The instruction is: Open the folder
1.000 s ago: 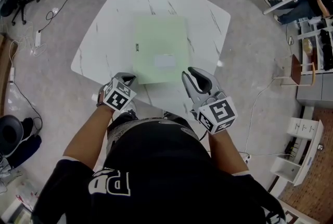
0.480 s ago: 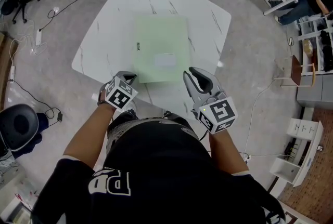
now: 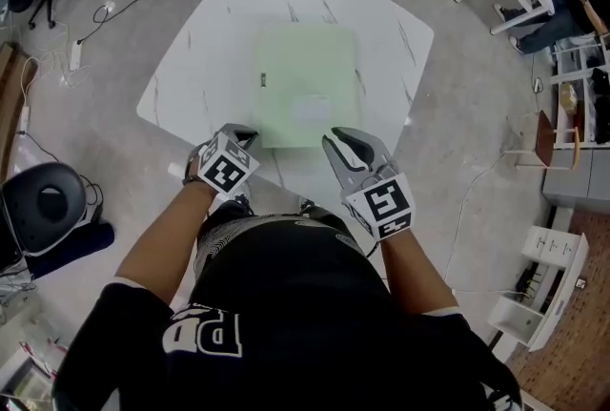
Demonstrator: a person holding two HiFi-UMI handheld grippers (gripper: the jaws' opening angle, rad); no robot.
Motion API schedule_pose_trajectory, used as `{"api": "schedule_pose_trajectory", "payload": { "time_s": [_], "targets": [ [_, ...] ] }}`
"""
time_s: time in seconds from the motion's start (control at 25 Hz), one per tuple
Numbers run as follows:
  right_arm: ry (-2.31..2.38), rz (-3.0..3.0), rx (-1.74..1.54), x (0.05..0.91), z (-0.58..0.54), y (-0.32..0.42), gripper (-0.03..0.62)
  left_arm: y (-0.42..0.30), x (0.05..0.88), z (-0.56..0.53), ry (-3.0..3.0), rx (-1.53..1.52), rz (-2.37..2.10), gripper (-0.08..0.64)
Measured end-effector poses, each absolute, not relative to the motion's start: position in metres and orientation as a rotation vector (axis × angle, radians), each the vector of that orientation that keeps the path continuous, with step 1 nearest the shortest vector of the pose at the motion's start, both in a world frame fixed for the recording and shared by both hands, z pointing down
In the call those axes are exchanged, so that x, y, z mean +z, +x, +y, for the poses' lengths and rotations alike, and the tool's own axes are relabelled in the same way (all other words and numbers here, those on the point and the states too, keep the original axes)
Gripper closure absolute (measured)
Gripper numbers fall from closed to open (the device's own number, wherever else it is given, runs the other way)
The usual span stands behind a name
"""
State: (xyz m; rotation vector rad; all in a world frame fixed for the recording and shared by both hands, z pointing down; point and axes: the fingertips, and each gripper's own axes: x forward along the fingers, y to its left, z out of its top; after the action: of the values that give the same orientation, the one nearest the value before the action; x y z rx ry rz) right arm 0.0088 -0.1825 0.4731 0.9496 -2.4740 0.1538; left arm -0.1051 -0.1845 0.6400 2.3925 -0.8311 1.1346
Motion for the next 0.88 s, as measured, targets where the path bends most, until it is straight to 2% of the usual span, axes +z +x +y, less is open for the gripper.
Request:
{"api": "schedule_pose_trajectory", "payload": {
  "time_s": [0.48, 0.88],
  "targets": [
    [0.547, -2.361, 0.019, 0.560, -0.155, -0.072, 0.535, -0.106, 0.638, -0.184, 2.386, 1.101, -0.812, 0.499],
    [0.403, -2.175, -0.163, 0.620, -0.148, -0.094, 0.535, -0.107, 0.638, -0.184, 2.390, 1.097, -0.811, 0.499]
  ]
}}
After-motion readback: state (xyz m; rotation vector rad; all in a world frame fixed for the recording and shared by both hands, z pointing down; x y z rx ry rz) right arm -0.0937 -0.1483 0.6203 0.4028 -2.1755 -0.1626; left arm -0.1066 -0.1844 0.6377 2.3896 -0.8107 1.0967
